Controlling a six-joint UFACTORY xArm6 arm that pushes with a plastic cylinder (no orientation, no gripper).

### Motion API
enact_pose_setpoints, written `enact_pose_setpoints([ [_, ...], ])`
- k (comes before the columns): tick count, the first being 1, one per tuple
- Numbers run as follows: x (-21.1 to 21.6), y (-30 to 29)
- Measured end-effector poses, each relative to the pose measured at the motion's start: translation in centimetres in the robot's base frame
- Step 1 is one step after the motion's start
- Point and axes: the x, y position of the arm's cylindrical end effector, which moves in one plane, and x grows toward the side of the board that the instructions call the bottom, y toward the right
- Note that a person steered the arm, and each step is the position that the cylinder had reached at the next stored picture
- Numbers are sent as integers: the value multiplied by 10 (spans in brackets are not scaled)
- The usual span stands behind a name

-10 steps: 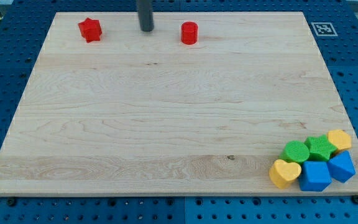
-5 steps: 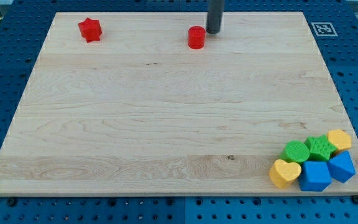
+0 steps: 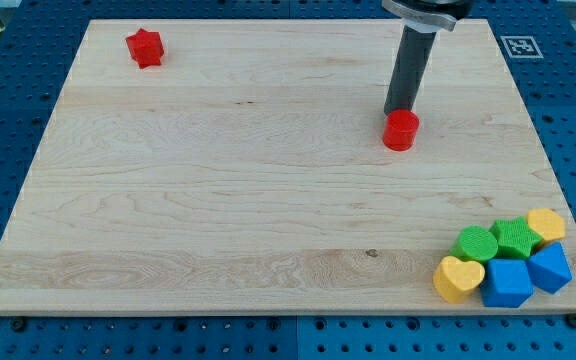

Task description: Push the red circle above the green star

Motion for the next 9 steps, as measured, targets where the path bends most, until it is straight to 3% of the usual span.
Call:
enact_pose_setpoints([
  [1,-11,-32],
  [3,79,36],
  [4,97,58],
  [5,75,55],
  [8,107,76],
  [9,93,80],
])
